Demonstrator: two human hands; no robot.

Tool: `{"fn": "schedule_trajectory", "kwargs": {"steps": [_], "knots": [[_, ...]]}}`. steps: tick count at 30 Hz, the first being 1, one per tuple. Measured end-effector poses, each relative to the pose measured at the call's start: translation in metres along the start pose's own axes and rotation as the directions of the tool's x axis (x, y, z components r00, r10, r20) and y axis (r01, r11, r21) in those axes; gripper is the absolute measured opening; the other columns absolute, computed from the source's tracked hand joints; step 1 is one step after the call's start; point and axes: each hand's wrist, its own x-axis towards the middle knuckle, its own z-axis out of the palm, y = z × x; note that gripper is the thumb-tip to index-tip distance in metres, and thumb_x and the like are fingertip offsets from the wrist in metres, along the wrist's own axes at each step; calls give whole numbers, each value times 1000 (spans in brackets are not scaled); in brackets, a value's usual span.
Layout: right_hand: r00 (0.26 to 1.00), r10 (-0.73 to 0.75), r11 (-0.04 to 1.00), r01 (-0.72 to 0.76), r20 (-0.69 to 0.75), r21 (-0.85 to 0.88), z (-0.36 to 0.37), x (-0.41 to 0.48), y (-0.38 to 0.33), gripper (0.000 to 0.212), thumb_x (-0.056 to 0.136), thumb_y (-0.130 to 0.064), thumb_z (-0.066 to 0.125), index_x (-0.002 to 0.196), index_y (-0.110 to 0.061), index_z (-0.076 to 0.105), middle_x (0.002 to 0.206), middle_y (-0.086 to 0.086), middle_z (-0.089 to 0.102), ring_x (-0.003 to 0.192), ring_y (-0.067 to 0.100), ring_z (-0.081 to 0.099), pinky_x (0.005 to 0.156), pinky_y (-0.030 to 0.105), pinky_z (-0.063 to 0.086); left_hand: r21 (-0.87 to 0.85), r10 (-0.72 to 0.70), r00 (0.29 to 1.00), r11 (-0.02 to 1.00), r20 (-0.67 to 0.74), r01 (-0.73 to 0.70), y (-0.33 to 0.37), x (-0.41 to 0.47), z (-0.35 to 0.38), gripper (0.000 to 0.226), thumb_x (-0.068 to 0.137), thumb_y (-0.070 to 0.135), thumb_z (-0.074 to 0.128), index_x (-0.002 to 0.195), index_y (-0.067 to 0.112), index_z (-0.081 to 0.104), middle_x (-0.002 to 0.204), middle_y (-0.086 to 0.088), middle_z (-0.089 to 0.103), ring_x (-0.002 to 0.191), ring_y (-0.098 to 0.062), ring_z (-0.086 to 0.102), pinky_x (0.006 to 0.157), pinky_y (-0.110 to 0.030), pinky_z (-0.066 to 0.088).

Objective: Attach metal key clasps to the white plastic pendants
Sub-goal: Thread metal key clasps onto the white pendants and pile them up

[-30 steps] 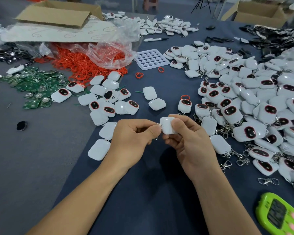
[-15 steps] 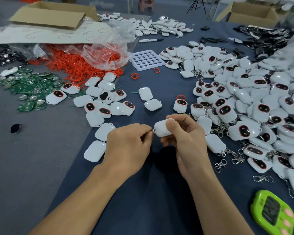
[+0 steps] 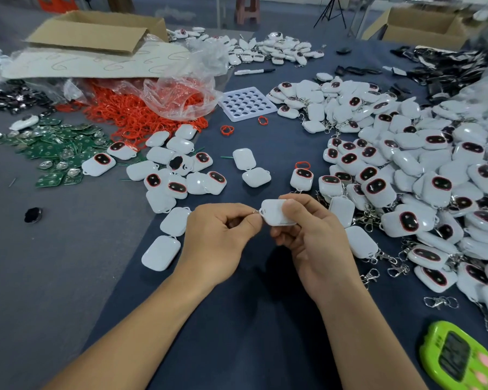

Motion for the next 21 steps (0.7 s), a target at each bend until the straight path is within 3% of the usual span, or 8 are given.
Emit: {"fn": "schedule_trajectory", "kwargs": {"steps": [5, 10, 14, 16, 18, 20, 21], "knots": [[996, 8, 990, 5, 93, -138, -3, -4, 2, 17, 100, -4, 60, 98, -11, 76, 80, 8, 74, 51, 17, 58, 48, 24, 47, 308, 28, 995, 952, -91, 1, -3, 0, 2, 13, 85, 24, 67, 76, 33, 69, 59, 10, 58, 60, -9, 54, 55, -16, 39], [978, 26, 965, 30, 208, -260, -5, -10, 4, 26, 84, -19, 65, 103, -17, 81, 82, 13, 74, 53, 16, 57, 48, 23, 43, 205, -57, 996, 976, -72, 71, -5, 5, 0, 27, 87, 24, 72, 84, 50, 74, 59, 14, 62, 56, -3, 56, 55, -11, 43], [983, 87, 952, -34, 162, -303, -10, -7, -3, 17, 95, -13, 66, 104, -13, 80, 83, 12, 74, 50, 14, 54, 47, 20, 39, 246, -100, 993, 963, -55, 111, -6, 8, 1, 24, 85, 22, 73, 84, 46, 75, 58, 16, 60, 56, -1, 55, 57, -8, 41], [989, 114, 974, -93, 95, -205, -9, -6, -9, 19, 99, -6, 60, 103, -8, 78, 84, 14, 73, 50, 13, 53, 47, 20, 38, 293, -100, 995, 951, -19, 101, -6, 8, 1, 26, 85, 21, 70, 85, 46, 74, 61, 16, 61, 61, -1, 58, 59, -8, 41], [997, 52, 994, -56, 48, 95, -10, -8, -23, 18, 93, 0, 59, 99, -6, 75, 90, 15, 73, 58, 13, 60, 51, 19, 43, 301, -109, 994, 948, 3, 103, -6, 8, 0, 27, 84, 21, 69, 82, 48, 73, 63, 16, 63, 64, -1, 59, 57, -12, 40], [989, -142, 858, 143, -40, 493, -21, -9, -45, 19, 88, 6, 61, 99, -4, 73, 102, 12, 75, 82, 17, 72, 62, 19, 51, 304, -115, 993, 947, 11, 107, -6, 7, 0, 27, 84, 22, 68, 81, 48, 73, 64, 17, 63, 63, -1, 59, 55, -13, 40], [969, -225, 777, 243, -104, 581, -28, -10, -56, 24, 89, 8, 60, 108, -2, 72, 110, 9, 77, 94, 18, 75, 67, 20, 55, 306, -115, 993, 946, 10, 106, -6, 7, 0, 26, 85, 22, 68, 79, 47, 73, 64, 17, 63, 62, -1, 59, 55, -12, 41]]}}
